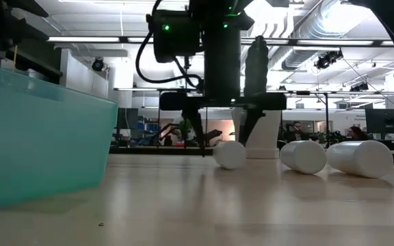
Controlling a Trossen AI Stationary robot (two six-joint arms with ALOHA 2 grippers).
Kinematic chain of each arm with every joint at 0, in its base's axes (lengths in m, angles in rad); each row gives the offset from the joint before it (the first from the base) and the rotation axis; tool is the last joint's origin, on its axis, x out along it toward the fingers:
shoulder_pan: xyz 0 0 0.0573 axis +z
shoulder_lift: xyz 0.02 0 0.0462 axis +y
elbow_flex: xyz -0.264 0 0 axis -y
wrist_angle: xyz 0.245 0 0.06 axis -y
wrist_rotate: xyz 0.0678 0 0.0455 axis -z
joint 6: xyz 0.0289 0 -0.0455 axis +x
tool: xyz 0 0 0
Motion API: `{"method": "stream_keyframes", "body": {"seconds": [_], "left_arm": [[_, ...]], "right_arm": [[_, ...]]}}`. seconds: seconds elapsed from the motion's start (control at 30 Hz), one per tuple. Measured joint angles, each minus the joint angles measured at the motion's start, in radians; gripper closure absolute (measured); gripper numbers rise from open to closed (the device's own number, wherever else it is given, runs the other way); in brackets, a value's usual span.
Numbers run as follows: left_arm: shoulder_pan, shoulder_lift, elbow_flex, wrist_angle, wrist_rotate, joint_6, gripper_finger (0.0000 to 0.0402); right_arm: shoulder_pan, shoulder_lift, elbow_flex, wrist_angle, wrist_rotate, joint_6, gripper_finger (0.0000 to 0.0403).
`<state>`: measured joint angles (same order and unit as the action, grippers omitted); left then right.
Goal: Pick and place pill bottles into a basket
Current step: Put the white pill bottle into the green bin
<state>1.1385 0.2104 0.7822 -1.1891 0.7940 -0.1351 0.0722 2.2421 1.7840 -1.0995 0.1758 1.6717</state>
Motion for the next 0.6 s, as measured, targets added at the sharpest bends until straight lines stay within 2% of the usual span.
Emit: {"method": "stream_keyframes", "body": {"seconds": [0.33, 0.6], "left_arm": [[0.000, 0.000, 0.000, -0.023, 0.000, 0.001, 0.0140], [0.000, 0.000, 0.000, -0.026, -0.003, 0.019, 0.0140]], "right_arm": [[-0.026, 0.000, 0.000, 0.047, -0.036, -0.131, 0.0146], [-0.026, 0.000, 0.000, 0.014, -0.074, -0.384, 0.0151]]}}
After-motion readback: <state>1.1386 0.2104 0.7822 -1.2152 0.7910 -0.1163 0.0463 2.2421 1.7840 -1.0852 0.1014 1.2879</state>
